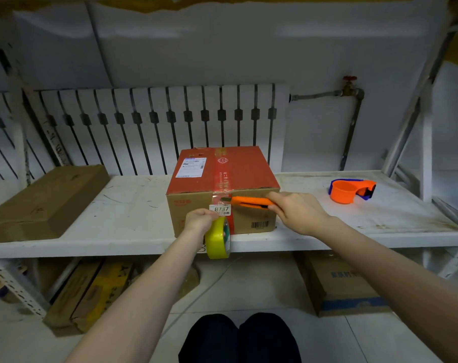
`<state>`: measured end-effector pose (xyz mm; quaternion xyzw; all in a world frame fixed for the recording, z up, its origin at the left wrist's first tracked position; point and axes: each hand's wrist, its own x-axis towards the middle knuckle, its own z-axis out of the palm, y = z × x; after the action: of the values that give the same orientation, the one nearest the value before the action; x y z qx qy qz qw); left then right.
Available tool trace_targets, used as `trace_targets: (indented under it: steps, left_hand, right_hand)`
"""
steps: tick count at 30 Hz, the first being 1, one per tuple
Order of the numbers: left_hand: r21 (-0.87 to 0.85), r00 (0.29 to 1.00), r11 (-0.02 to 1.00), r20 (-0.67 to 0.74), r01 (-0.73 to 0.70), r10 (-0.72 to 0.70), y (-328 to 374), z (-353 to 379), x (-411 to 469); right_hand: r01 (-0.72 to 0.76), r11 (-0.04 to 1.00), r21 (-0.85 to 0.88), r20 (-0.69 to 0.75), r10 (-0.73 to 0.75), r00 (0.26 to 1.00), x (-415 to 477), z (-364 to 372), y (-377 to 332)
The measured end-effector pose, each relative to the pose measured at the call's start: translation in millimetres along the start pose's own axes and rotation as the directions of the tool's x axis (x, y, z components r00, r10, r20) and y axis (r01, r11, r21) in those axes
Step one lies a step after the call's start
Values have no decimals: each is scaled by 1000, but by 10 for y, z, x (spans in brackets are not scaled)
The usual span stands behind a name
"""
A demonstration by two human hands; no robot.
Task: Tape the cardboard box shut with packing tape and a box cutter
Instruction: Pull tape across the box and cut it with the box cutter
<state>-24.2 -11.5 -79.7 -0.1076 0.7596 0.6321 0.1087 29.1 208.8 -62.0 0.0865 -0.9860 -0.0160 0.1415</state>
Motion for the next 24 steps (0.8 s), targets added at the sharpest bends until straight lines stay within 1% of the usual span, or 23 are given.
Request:
trace_targets:
  steps: [4, 5, 7, 8, 9, 13, 15, 16, 21, 24]
  left_hand:
    - [35, 1000, 999, 3, 17, -17, 39, -19, -4]
    - [42, 1000, 999, 2, 16, -16, 42, -21, -1]
    - [48, 1000, 999, -3, 13, -13, 46, -27, 2]
    - [48, 1000, 999, -4, 12, -12, 47, -33, 2]
    - [49, 1000, 999, -4, 12, -12, 46, -41, 2]
    - [59, 1000, 998, 6, 2, -2, 36, -65, 34]
    - [61, 1000, 998, 11, -5, 4, 25, -65, 55]
    - [58, 1000, 998, 11, -7, 6, 17, -64, 69]
    - [39, 1000, 999, 13, -17, 16, -18, -66, 146]
    - [29, 1000, 999, 18, -25, 25, -41, -66, 176]
  right_hand:
    - [46, 998, -46, 31, -45, 999, 0, -32, -39]
    - [54, 995, -81, 42, -51, 998, 5, -48, -47]
    - [83, 974, -213, 71, -69, 995, 11, -94, -40]
    - [78, 965, -250, 71, -62, 996, -4, -125, -17]
    - [54, 967, -248, 56, -41, 998, -33, -157, 13]
    - [-87, 990, -108, -90, 77, 993, -118, -204, 96]
    - [-166, 986, 4, -181, 164, 970, -41, -183, 53]
    - [-202, 979, 41, -205, 206, 957, 33, -168, 14]
    - [-300, 951, 68, -228, 308, 924, 536, -96, -230]
    - [-326, 940, 95, -173, 338, 925, 810, -9, -282]
